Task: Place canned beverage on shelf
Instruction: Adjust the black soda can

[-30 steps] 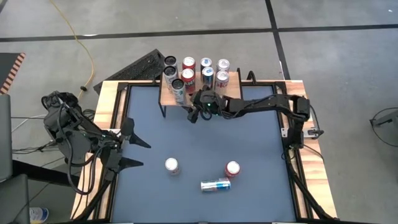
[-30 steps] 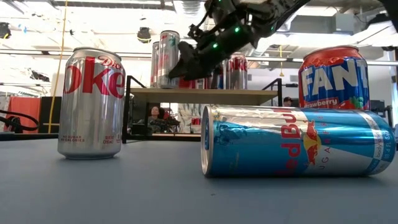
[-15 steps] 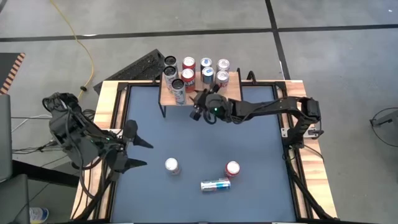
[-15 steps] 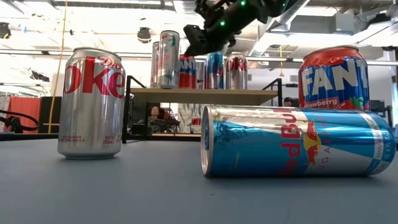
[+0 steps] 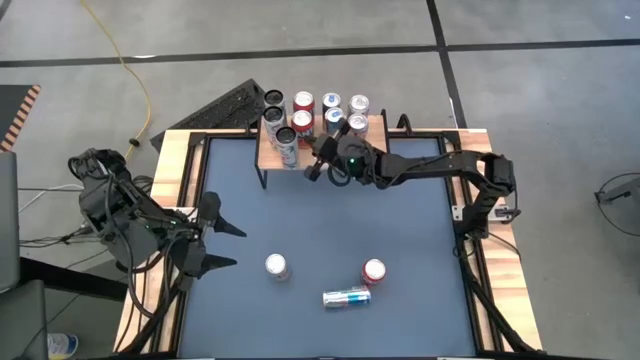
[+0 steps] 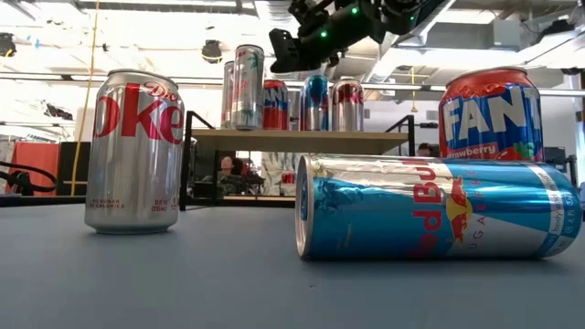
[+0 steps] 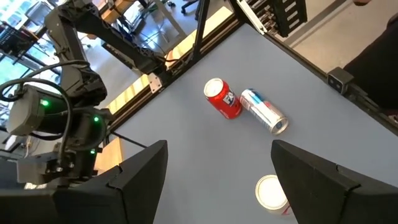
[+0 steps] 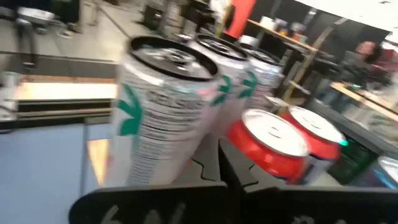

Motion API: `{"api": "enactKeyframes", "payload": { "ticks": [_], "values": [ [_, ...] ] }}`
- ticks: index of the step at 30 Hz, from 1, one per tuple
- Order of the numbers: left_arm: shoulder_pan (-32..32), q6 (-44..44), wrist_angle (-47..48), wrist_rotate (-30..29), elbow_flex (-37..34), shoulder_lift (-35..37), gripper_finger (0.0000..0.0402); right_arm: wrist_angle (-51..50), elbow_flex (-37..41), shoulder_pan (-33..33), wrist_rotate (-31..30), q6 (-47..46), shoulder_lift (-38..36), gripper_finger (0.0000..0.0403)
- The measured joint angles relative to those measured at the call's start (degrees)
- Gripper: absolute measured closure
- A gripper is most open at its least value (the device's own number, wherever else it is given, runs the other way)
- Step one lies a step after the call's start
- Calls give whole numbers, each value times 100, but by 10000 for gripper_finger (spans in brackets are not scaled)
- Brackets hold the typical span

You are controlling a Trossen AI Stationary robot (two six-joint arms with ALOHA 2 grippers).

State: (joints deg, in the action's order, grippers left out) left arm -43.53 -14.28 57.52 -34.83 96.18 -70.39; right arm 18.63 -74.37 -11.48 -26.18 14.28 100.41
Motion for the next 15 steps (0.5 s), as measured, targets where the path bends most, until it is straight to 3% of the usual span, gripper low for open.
{"api": "enactKeyframes", "payload": {
  "ticks": [15],
  "values": [
    [0, -2, 0, -11, 0, 0, 127, 579, -2, -254, 971, -113, 84, 403]
  ]
}}
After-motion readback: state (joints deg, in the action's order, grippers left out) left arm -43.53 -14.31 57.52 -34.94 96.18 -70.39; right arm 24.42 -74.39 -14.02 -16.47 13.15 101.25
